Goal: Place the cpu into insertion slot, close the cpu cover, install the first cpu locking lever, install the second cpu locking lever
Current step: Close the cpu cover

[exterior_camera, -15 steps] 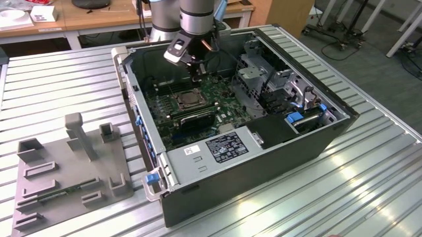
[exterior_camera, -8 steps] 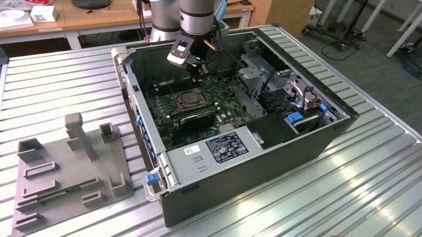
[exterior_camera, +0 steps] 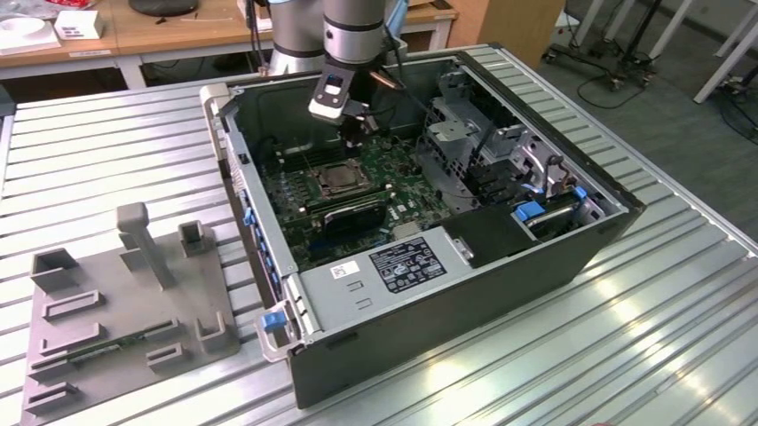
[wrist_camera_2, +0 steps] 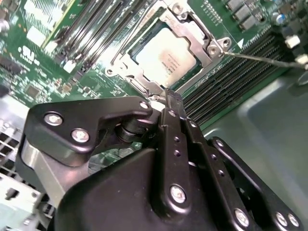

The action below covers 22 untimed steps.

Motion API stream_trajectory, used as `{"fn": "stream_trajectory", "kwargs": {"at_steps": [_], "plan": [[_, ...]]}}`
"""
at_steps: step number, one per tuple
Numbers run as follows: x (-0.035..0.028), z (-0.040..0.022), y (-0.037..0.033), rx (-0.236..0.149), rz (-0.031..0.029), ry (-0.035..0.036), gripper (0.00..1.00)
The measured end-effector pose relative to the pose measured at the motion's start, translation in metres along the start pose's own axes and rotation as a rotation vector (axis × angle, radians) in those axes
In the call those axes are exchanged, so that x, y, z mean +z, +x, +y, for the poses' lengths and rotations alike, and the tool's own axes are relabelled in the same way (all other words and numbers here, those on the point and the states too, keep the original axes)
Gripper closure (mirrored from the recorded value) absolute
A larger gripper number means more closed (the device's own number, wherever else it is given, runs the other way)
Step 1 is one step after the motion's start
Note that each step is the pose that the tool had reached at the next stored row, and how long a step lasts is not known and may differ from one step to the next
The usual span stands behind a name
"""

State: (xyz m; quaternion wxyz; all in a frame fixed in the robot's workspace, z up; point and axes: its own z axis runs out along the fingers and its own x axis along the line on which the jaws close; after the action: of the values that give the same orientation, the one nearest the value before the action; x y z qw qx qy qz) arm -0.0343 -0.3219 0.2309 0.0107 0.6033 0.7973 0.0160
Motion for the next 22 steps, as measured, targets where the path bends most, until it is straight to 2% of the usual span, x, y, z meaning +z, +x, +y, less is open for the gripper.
{"fn": "stream_trajectory", "kwargs": {"at_steps": [3, 12, 22], "plan": [[0.0001, 0.0, 0.0, -0.04, 0.0014, 0.0001, 0.89], [0.0001, 0.0, 0.0, -0.049, 0.0019, 0.0001, 0.89], [0.0005, 0.0, 0.0, -0.227, 0.0086, 0.0005, 0.89]]}}
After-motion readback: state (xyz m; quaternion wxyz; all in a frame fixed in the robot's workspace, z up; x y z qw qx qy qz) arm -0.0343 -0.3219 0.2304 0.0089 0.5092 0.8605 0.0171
